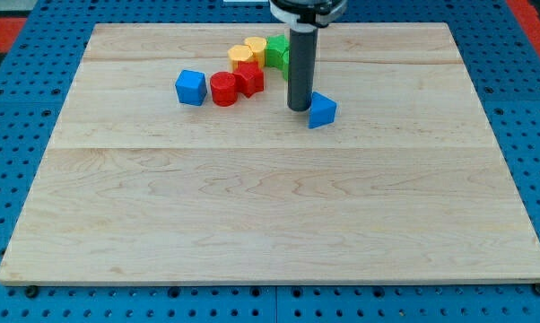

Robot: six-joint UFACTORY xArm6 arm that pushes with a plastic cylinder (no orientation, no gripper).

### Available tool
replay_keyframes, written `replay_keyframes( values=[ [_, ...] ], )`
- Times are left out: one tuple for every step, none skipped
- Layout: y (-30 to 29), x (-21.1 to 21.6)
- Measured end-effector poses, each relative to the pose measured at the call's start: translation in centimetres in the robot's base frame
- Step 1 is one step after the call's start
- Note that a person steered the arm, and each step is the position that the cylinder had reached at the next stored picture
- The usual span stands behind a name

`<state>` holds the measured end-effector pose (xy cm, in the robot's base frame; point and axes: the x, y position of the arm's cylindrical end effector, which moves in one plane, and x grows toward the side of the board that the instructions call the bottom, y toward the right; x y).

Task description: Separate blue triangle away from the green circle

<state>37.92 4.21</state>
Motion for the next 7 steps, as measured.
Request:
replay_keyframes(
  values=[
    [2.6, 0.6],
    [3.2, 0.6],
    [6.5, 0.2],
    [8.2, 0.2],
    [8.5, 0.2],
    [8.6, 0.2],
    [8.7, 0.2]
  ],
)
